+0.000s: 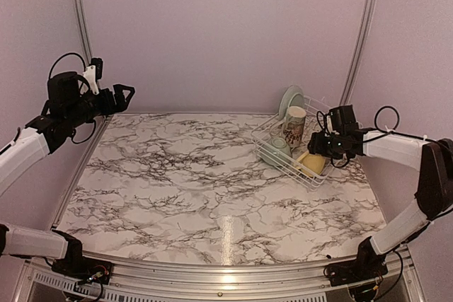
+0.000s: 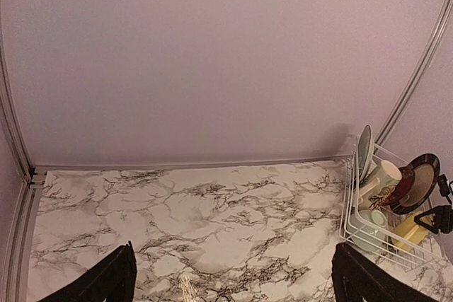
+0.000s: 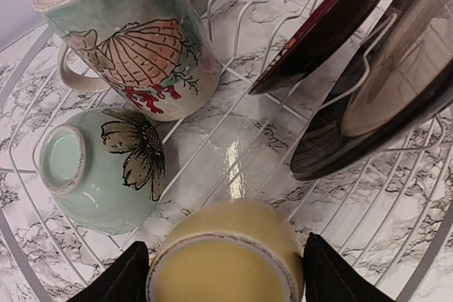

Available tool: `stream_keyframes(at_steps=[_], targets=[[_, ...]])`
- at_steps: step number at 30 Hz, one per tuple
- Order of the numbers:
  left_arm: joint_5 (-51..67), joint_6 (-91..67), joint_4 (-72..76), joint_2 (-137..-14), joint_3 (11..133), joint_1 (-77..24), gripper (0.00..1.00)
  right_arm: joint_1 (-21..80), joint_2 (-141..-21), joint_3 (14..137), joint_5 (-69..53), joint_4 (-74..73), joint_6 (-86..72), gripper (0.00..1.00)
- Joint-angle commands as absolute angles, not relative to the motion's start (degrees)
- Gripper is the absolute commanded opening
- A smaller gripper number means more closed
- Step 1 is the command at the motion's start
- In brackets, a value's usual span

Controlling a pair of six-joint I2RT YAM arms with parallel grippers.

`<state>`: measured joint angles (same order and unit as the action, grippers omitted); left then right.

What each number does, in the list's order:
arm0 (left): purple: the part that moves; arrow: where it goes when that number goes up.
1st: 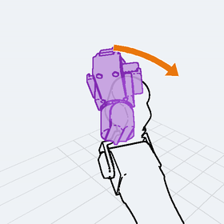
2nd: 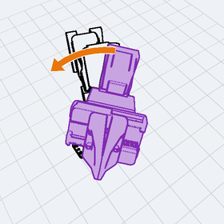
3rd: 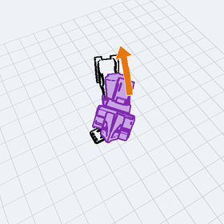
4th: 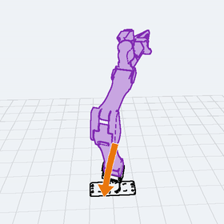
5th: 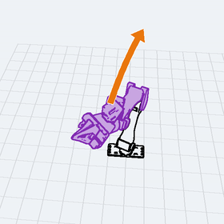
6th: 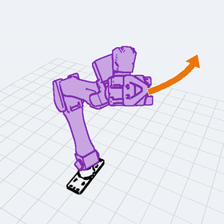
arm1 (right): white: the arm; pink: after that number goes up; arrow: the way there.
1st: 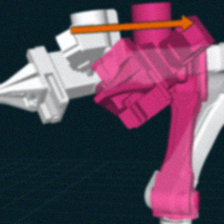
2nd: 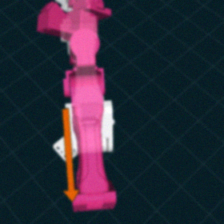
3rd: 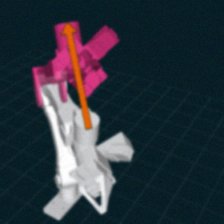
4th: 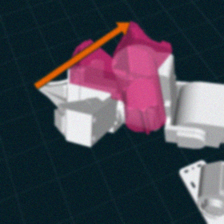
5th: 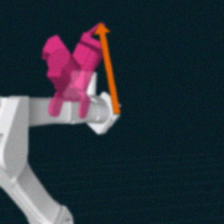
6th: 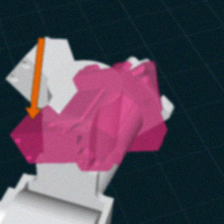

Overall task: Unload the mixed dishes from the dish rack
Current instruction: Grab the cup from the dish rack.

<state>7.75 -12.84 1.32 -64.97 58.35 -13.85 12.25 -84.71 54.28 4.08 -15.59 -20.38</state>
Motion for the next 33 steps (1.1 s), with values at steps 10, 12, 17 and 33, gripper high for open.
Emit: stream_keyframes(at_steps=[10, 12, 17, 33], targets=[[8.5, -13.23, 0.09, -65.82, 60.29, -14.06, 0.99, 11.78, -80.51, 53.34, 6.17, -15.68, -20.86, 0.4], [8.48, -13.28, 0.09, -65.91, 60.29, -14.06, 0.99, 11.77, -79.96, 53.64, 5.67, -15.35, -20.92, 0.38], [8.52, -13.34, 0.09, -66.09, 60.29, -14.06, 0.99, 11.69, -79.77, 54.89, 5.08, -15.38, -21.33, 0.27], [8.62, -13.49, 0.13, -66.01, 60.38, -14.06, 0.99, 11.69, -85.38, 61.62, 3.21, -20.92, -12.42, 0.17]])
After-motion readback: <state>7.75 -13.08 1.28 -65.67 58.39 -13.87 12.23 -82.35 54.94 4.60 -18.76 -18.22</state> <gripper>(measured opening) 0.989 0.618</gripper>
